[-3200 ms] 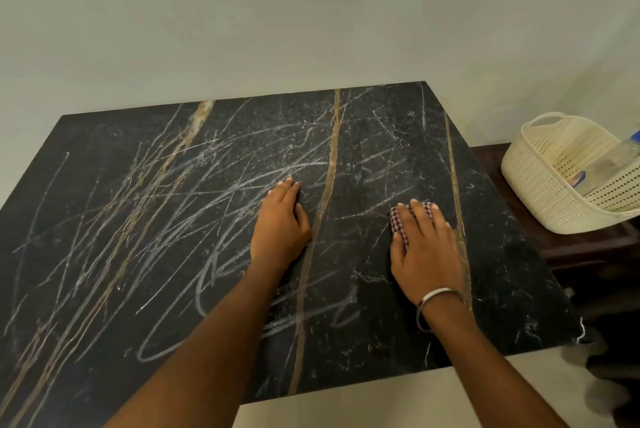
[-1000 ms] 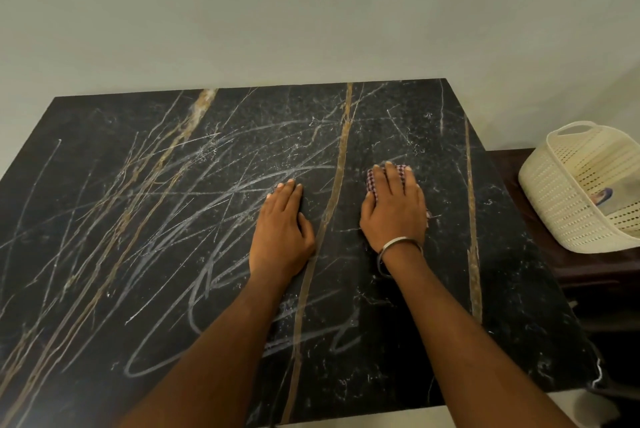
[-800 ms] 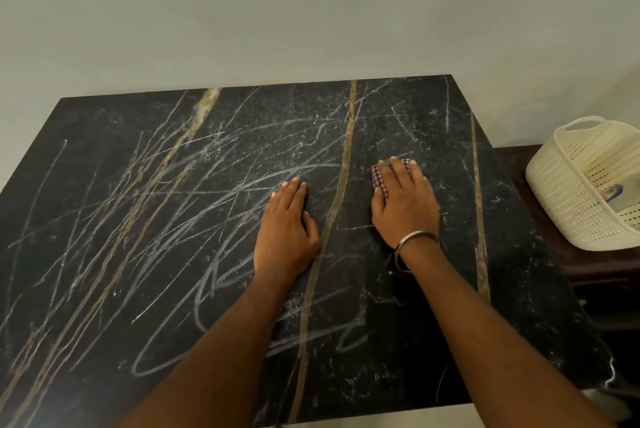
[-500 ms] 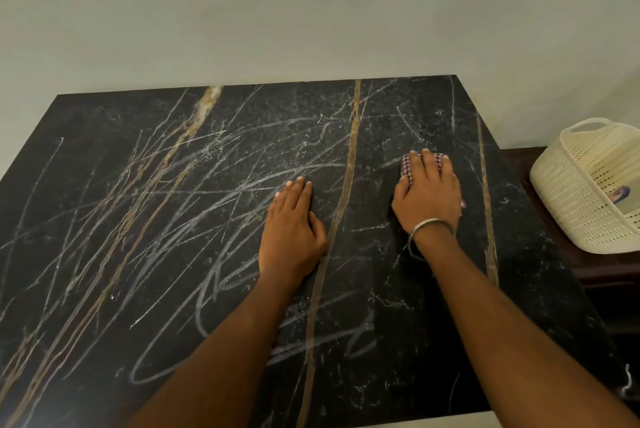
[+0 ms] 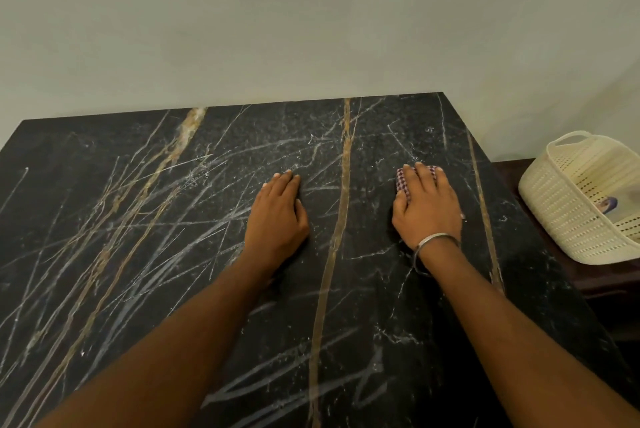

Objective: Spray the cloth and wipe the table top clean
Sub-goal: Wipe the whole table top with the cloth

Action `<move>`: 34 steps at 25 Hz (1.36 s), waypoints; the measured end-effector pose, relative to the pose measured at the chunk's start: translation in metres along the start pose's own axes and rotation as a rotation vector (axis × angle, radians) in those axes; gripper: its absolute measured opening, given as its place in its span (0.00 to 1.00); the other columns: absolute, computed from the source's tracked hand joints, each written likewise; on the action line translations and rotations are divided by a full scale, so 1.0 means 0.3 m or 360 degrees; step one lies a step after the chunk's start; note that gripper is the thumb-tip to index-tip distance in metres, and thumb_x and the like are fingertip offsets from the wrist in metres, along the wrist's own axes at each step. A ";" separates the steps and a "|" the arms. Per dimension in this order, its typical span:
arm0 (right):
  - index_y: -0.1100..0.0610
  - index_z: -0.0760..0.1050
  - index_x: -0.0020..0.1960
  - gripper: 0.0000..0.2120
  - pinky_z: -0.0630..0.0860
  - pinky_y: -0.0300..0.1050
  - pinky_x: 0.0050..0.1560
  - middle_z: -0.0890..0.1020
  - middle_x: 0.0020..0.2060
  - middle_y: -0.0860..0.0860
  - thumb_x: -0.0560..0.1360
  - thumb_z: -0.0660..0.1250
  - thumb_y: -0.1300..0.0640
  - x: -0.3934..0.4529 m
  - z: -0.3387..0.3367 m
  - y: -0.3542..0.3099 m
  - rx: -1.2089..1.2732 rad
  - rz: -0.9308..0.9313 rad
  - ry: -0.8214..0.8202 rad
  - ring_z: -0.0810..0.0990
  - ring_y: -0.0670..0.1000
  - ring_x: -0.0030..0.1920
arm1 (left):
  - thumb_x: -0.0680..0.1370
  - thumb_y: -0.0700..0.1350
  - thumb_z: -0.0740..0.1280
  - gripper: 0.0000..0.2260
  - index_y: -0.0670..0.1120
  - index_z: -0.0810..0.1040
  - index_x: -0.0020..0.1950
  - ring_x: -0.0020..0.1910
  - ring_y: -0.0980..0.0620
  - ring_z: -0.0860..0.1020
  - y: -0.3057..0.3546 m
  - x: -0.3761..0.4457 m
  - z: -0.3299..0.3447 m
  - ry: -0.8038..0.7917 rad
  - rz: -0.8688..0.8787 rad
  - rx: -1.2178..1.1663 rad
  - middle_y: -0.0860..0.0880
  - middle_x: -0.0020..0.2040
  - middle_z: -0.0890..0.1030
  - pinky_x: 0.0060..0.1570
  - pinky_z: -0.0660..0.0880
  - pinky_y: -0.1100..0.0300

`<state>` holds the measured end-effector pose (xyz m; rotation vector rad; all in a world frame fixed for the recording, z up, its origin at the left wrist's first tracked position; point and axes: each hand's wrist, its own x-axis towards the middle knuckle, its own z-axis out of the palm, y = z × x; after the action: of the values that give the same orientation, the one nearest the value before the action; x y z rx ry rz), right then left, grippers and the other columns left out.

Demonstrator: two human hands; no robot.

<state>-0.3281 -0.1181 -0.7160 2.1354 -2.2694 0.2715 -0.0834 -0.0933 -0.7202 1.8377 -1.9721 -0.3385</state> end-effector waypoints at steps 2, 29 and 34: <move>0.51 0.57 0.76 0.26 0.58 0.55 0.74 0.61 0.75 0.50 0.79 0.52 0.47 -0.020 0.015 -0.092 0.0061 -0.0122 0.0002 0.54 0.55 0.76 | 0.82 0.46 0.56 0.23 0.44 0.61 0.76 0.76 0.48 0.58 -0.009 0.058 0.001 -0.0009 -0.0008 -0.0007 0.45 0.77 0.62 0.76 0.53 0.52; 0.51 0.57 0.76 0.26 0.56 0.56 0.74 0.59 0.76 0.50 0.79 0.51 0.48 0.164 0.022 -0.016 -0.0016 0.0146 -0.0019 0.53 0.55 0.76 | 0.80 0.46 0.56 0.23 0.44 0.62 0.76 0.76 0.50 0.58 -0.077 0.223 0.016 0.0061 0.0029 -0.0067 0.47 0.76 0.62 0.76 0.53 0.51; 0.50 0.56 0.76 0.26 0.54 0.54 0.75 0.59 0.76 0.48 0.80 0.51 0.47 0.165 0.044 -0.222 0.0091 -0.0092 -0.0053 0.52 0.54 0.77 | 0.80 0.47 0.57 0.24 0.46 0.61 0.77 0.77 0.52 0.57 -0.070 0.217 0.015 0.0049 0.0006 -0.0068 0.48 0.77 0.61 0.77 0.51 0.53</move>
<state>-0.2639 -0.1725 -0.7147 2.2455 -2.2395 0.3051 -0.0692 -0.1601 -0.7245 1.8022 -1.9329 -0.3466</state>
